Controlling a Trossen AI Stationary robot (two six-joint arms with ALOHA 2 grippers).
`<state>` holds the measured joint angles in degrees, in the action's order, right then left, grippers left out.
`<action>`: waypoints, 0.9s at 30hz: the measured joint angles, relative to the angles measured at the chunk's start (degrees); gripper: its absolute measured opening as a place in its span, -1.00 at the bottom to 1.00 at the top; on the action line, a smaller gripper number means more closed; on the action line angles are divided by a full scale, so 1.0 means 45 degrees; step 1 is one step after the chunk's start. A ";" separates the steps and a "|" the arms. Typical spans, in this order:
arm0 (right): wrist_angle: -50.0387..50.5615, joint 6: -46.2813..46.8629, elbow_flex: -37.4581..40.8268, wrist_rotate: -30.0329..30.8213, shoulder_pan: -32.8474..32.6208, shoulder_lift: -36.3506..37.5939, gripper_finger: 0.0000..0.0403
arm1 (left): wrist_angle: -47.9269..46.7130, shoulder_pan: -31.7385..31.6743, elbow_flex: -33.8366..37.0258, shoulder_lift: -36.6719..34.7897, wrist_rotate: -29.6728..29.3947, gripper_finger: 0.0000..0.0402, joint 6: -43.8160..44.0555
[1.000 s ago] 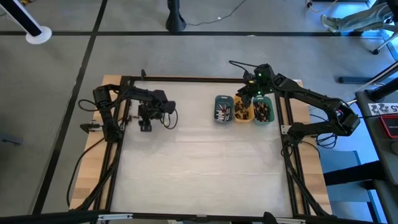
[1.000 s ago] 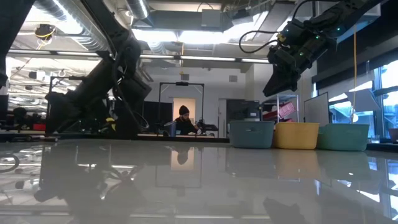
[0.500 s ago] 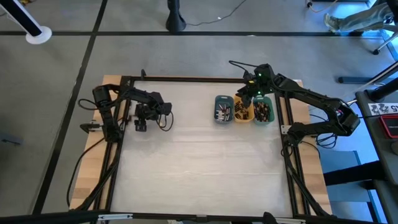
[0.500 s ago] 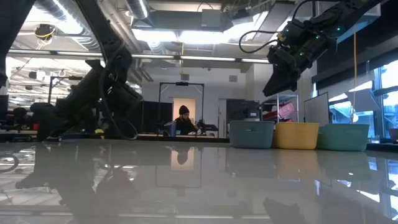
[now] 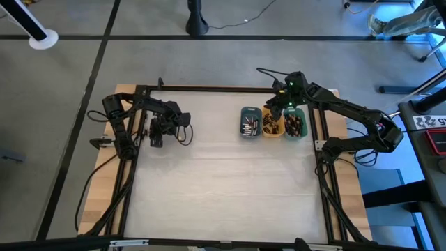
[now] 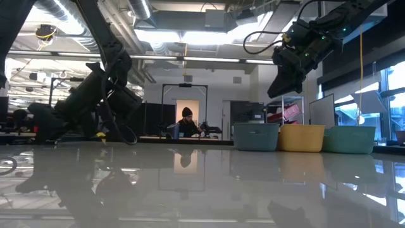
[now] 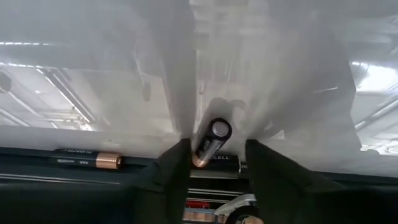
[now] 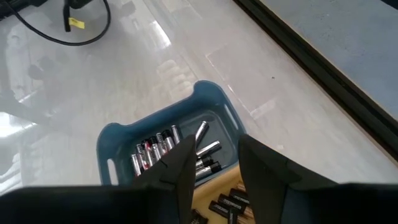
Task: Sort batteries
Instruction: Put the black battery into the yellow bin
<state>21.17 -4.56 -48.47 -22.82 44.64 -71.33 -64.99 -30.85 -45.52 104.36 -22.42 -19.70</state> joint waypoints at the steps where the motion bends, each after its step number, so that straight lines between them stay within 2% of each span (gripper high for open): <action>1: 0.0005 0.0002 0.0000 -0.0078 -0.0001 0.0000 -0.39 | -0.0009 0.0010 0.0008 0.0003 0.0065 -0.36 0.0002; 7: 0.0000 0.0000 0.0000 -0.0177 0.0000 0.0000 -0.39 | -0.0027 0.0222 0.0019 0.0024 0.0007 -0.84 -0.0074; 9: 0.0000 0.0000 0.0000 -0.0177 0.0000 0.0000 -0.39 | -0.0040 0.0367 0.0015 0.0024 -0.0027 -0.92 -0.0117; 15: 0.0000 0.0000 0.0000 -0.0177 0.0000 0.0000 -0.39 | -0.0156 0.0777 -0.0250 0.0063 0.0042 -0.87 -0.0161; 21: 0.0000 0.0010 0.0000 -0.0348 0.0000 0.0000 -0.39 | -0.0269 0.1041 -0.0897 -0.0061 0.0420 -0.94 -0.0343; 27: -0.0147 0.0050 0.0000 -0.1977 -0.0002 0.0000 -0.39 | 0.0364 0.1066 -0.1650 -0.1117 0.2962 -0.93 -0.0268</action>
<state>20.51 -4.33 -48.47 -31.72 44.63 -71.33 -63.35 -26.06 -52.94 99.33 -9.09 -20.91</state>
